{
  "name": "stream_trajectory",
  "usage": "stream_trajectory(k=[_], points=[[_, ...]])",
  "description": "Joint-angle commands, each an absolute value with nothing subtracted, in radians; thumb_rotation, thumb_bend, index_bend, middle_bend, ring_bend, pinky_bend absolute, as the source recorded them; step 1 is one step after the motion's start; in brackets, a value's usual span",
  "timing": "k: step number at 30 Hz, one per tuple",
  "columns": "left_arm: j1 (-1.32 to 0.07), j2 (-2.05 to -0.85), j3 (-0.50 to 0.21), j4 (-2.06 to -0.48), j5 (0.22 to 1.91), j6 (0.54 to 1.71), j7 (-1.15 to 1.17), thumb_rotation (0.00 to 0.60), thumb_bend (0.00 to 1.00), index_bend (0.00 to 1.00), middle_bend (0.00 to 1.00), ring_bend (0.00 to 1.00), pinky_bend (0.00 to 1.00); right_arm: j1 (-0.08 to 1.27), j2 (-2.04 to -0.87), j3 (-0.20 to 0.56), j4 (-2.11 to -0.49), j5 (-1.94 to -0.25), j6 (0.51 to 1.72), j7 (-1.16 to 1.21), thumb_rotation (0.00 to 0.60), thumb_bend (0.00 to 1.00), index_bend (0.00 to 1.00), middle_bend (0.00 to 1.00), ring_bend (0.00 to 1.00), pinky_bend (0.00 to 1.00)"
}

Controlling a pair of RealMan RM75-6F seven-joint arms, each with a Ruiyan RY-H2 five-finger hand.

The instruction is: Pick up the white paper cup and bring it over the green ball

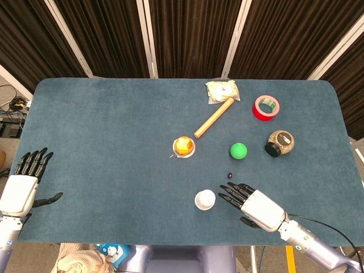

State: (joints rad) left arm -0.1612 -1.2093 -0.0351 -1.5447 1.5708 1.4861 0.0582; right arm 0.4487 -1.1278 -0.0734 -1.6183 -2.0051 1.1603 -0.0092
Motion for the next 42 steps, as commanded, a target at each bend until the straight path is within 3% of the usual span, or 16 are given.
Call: stream_trajectory(k=[1, 34, 38, 42], points=[[-0.161, -1.209, -0.035, -1.546, 1.57, 1.486, 0.058, 0.6, 0.02, 0.0, 0.0, 0.0, 0.0, 0.466, -1.141, -0.066, -1.663, -1.948, 1.088, -0.089, 0.6, 0.33, 0.0, 0.0, 0.03, 0.21], [-0.165, -1.203, -0.035, -1.552, 1.56, 1.473, 0.045, 0.6, 0.02, 0.0, 0.0, 0.0, 0.0, 0.545, -1.289, -0.005, -1.733, -1.668, 0.898, -0.34, 0.6, 0.33, 0.0, 0.0, 0.03, 0.22], [-0.165, -1.201, -0.035, -1.554, 1.559, 1.472, 0.042, 0.6, 0.02, 0.0, 0.0, 0.0, 0.0, 0.549, -1.314, 0.0, -1.726, -1.63, 0.885, -0.382, 0.6, 0.34, 0.0, 0.0, 0.05, 0.26], [-0.165, -1.201, -0.034, -1.554, 1.559, 1.472, 0.041, 0.6, 0.02, 0.0, 0.0, 0.0, 0.0, 0.547, -1.332, -0.003, -1.716, -1.612, 0.892, -0.398, 0.6, 0.41, 0.02, 0.05, 0.13, 0.35]])
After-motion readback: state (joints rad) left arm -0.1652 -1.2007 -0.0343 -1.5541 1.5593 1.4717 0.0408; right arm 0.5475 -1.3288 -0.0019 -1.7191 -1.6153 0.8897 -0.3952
